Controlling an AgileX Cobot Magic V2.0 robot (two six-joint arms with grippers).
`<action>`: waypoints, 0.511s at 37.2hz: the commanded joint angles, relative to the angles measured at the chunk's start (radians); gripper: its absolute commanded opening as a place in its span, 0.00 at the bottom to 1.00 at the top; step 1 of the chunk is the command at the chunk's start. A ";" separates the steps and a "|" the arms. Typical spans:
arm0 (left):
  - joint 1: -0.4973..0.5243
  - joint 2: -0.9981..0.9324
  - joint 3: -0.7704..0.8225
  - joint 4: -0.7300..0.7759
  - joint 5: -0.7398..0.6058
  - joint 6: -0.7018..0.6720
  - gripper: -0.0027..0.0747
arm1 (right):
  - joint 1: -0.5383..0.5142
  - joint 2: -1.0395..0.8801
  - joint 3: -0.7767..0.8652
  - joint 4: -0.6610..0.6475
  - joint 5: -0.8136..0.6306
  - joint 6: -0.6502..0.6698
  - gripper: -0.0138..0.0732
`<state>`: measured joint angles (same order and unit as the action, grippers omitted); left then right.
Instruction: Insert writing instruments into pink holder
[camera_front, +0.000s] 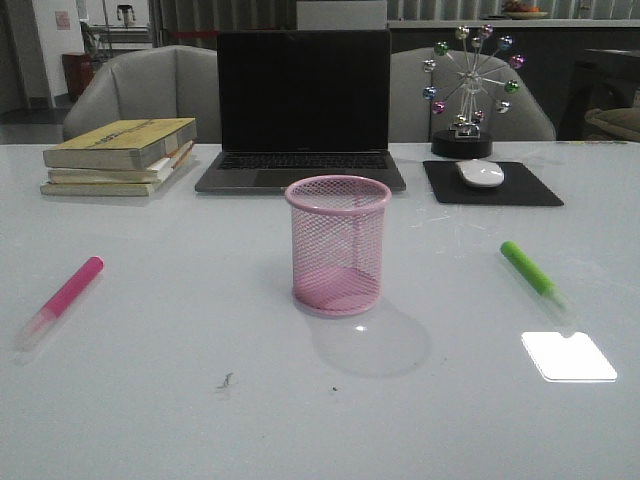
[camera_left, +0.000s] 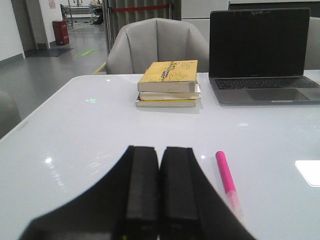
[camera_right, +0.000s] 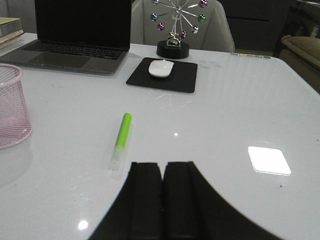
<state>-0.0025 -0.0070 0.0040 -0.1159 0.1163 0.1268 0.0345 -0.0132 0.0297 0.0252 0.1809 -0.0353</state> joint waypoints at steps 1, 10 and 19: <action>0.000 -0.019 0.004 -0.010 -0.098 -0.008 0.15 | 0.000 -0.016 0.002 -0.005 -0.090 -0.001 0.22; 0.000 -0.019 0.004 -0.010 -0.098 -0.008 0.15 | 0.000 -0.016 0.002 -0.005 -0.090 -0.001 0.22; 0.000 -0.019 0.004 -0.010 -0.105 -0.008 0.15 | 0.000 -0.016 0.002 -0.005 -0.090 -0.001 0.22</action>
<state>-0.0025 -0.0070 0.0040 -0.1177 0.1098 0.1268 0.0345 -0.0132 0.0297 0.0252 0.1809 -0.0353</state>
